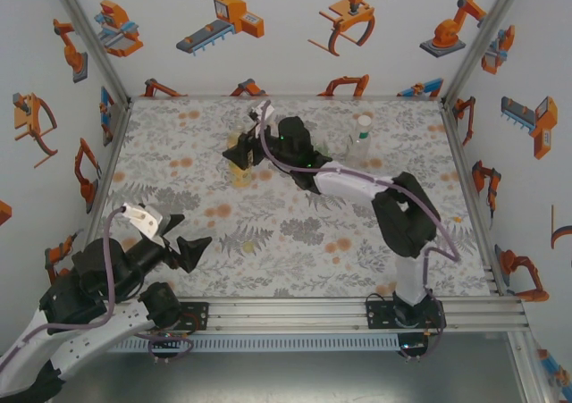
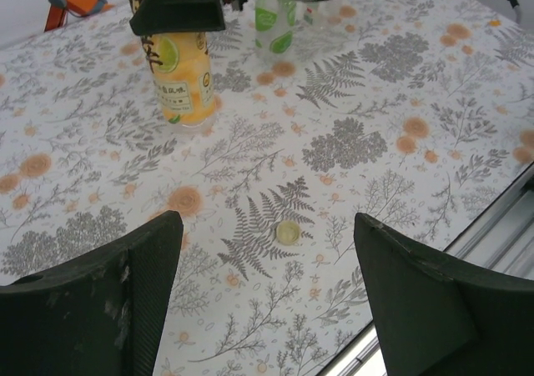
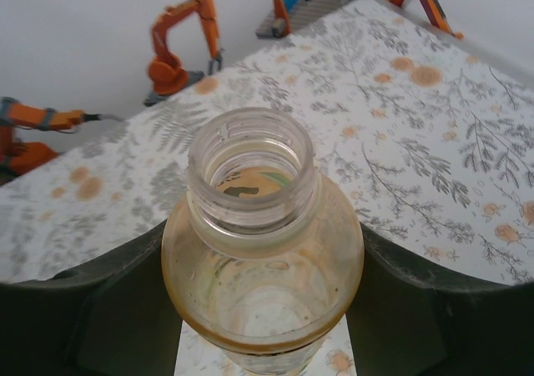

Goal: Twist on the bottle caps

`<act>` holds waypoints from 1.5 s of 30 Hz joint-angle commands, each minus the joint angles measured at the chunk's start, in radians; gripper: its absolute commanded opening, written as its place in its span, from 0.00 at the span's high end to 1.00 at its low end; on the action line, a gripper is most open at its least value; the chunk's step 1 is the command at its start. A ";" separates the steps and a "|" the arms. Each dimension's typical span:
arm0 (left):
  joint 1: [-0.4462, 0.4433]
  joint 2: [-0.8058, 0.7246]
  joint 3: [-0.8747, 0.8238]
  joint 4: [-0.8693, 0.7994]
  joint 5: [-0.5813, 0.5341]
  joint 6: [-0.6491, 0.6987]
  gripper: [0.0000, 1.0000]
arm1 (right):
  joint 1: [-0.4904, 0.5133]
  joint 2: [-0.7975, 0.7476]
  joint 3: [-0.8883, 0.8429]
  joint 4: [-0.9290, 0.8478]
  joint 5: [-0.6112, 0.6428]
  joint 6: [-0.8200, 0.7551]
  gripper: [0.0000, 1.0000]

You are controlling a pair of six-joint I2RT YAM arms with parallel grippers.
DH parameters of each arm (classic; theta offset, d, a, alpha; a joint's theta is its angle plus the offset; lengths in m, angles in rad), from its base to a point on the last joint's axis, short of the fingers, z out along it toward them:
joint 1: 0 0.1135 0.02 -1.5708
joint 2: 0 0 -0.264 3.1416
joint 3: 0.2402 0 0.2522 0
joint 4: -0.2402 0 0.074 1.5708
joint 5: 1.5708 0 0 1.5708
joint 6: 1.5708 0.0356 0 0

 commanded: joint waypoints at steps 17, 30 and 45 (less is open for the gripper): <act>0.005 0.359 0.061 0.560 0.433 0.084 0.15 | 0.091 -0.652 -0.173 -0.285 -0.328 0.126 0.79; 0.004 0.561 0.118 0.786 0.679 0.038 0.15 | 0.166 -0.781 -0.193 -0.328 -0.250 0.143 0.85; 0.003 0.686 0.190 0.808 0.819 0.004 0.32 | 0.185 -0.836 -0.210 -0.348 -0.234 0.148 0.89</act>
